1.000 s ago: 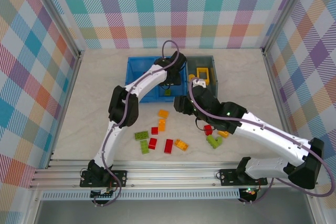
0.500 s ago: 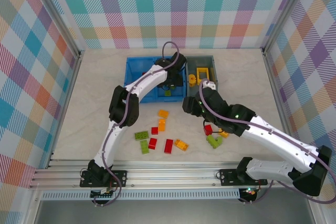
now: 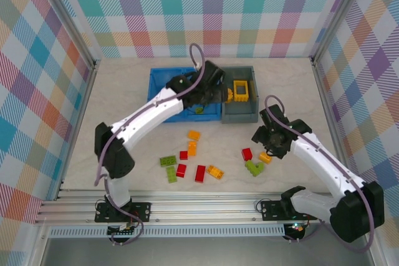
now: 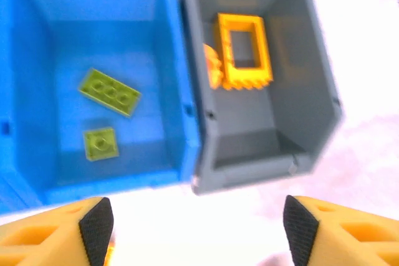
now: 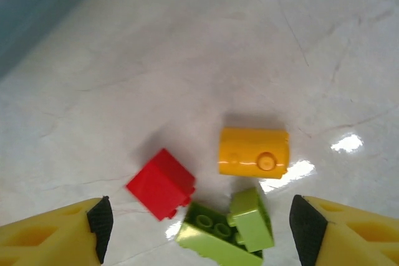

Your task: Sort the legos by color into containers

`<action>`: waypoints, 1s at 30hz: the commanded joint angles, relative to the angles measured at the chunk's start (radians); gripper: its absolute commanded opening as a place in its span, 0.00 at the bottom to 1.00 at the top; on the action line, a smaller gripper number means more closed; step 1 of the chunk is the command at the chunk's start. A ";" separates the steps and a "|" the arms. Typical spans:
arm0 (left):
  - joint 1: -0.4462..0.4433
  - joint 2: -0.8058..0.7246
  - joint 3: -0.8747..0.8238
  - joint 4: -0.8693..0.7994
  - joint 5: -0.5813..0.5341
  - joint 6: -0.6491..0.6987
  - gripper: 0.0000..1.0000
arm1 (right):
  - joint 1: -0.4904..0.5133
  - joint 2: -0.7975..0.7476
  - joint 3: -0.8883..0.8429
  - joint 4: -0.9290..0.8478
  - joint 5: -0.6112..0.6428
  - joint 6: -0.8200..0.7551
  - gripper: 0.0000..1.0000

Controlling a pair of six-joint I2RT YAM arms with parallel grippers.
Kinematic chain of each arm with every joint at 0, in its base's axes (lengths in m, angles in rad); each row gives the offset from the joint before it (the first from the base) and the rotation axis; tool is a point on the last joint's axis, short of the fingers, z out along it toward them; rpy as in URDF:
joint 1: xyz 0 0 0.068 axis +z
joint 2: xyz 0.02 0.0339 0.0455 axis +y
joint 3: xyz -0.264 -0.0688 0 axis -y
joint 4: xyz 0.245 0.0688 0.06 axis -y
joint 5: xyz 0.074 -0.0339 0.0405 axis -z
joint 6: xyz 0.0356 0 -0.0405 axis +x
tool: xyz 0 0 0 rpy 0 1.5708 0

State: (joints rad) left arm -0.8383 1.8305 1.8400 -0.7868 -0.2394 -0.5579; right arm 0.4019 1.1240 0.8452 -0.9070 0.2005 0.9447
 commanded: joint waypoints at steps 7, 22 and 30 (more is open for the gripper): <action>-0.282 -0.373 -0.517 0.317 0.038 -0.088 0.80 | -0.120 0.145 -0.114 0.141 -0.200 -0.090 0.78; -0.465 -0.541 -0.696 0.380 -0.081 -0.173 0.80 | -0.140 0.300 -0.133 0.183 -0.157 -0.123 0.66; -0.467 -0.646 -0.693 0.316 -0.218 -0.179 0.79 | -0.085 0.212 -0.100 0.165 -0.093 -0.160 0.41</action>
State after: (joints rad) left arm -1.2987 1.2423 1.1538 -0.4427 -0.3649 -0.7254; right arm 0.2794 1.3956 0.7158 -0.7204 0.0521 0.8135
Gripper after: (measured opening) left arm 0.795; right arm 0.440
